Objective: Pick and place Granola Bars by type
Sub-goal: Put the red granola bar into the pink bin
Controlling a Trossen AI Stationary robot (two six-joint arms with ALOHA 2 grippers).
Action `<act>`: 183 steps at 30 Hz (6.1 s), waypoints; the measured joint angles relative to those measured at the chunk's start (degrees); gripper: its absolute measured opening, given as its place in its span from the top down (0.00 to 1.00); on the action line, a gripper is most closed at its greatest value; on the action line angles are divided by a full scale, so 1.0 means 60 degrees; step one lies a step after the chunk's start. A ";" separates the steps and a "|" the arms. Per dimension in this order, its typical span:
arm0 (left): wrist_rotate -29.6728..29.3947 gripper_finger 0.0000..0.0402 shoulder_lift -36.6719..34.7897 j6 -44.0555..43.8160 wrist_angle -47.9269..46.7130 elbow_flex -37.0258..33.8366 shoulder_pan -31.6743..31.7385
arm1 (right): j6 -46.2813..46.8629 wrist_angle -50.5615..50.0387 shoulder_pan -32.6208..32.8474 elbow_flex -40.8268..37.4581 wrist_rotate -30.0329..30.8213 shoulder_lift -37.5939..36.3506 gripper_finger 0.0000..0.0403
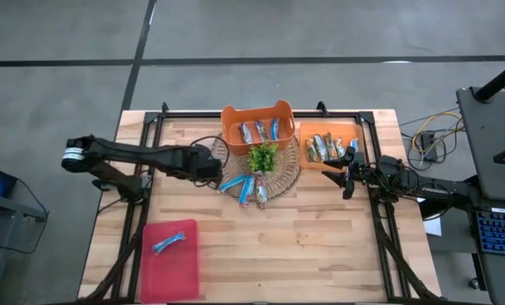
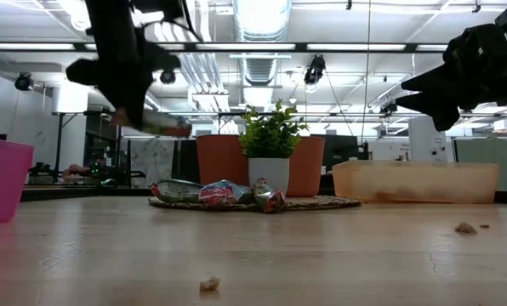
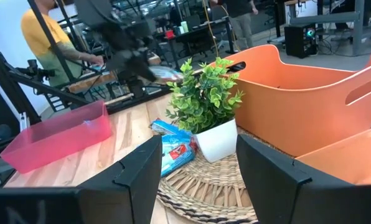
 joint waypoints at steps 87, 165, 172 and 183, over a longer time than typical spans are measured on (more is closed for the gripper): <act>0.1853 0.77 0.0876 -0.6594 0.2658 -0.3006 -1.0827 | 0.0001 0.0000 0.0000 0.0000 -0.0001 0.0008 0.51; 0.0703 0.18 0.4073 0.5478 0.0652 0.2635 -0.0090 | 0.0001 0.0000 0.0003 0.0002 0.0000 0.0011 0.51; 0.1102 0.18 0.4073 0.5603 0.1683 0.1823 -0.0071 | 0.0000 -0.0004 0.0003 0.0004 0.0000 0.0011 0.51; 0.1423 0.18 0.4076 0.5648 0.2986 0.0704 0.0153 | 0.0000 -0.0001 0.0004 0.0004 0.0000 0.0011 0.51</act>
